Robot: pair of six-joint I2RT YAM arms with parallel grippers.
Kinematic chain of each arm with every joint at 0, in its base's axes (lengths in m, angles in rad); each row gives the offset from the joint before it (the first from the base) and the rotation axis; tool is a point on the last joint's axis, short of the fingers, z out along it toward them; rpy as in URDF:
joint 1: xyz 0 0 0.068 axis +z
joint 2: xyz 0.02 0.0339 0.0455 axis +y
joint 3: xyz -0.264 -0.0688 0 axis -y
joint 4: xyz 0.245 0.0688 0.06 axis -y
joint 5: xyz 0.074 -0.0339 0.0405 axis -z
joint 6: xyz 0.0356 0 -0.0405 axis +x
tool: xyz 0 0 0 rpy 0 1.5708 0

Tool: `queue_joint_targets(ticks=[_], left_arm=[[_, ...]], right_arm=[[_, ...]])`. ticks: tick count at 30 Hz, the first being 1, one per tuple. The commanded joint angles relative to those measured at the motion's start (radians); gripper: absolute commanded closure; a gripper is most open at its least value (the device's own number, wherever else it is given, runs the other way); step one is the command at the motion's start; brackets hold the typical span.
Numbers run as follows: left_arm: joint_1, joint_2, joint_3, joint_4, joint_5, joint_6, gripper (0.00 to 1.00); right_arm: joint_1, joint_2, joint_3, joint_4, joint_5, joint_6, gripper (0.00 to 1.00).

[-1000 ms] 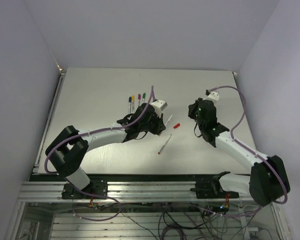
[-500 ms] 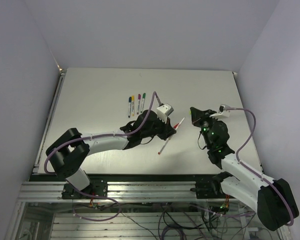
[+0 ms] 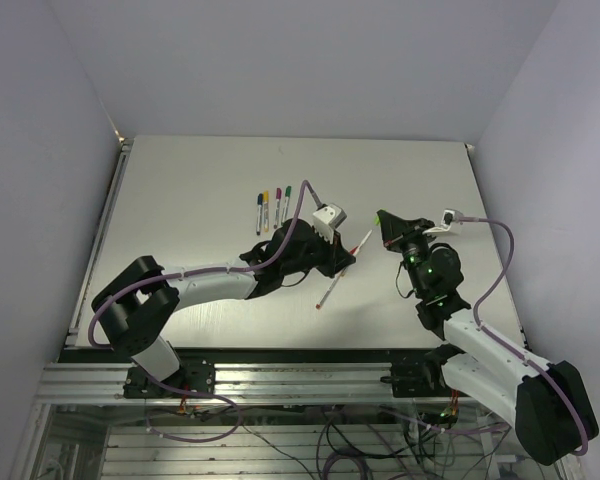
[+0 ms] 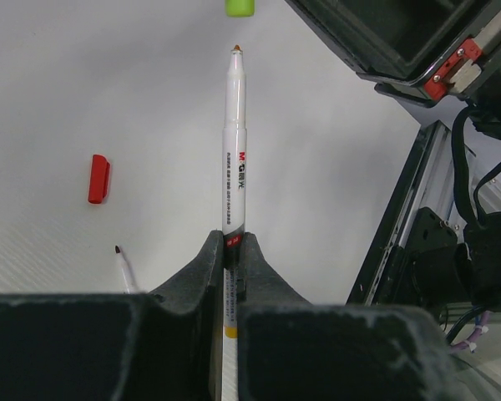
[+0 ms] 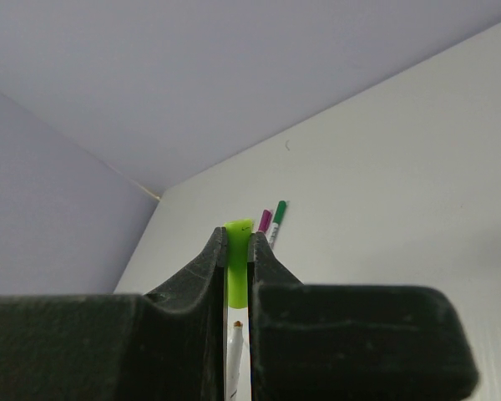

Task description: Insert the pens into the pen caps

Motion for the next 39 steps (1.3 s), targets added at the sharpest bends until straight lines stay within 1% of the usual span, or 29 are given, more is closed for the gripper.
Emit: queue_joint_targets(ticks=[1,20,39], left_arm=[[-0.001,-0.019,-0.002,0.053,0.017,-0.004,0.93],[0.0,-0.005,-0.008,0.087,0.009,-0.024,0.93],[-0.001,0.008,-0.003,0.084,0.012,-0.025,0.93]], right_arm=[[-0.004,0.001,-0.019,0.039,-0.021,0.023,1.0],[-0.003,-0.006,-0.041,0.046,-0.038,0.047,1.0],[-0.004,-0.03,-0.046,0.051,-0.02,0.06,1.0]])
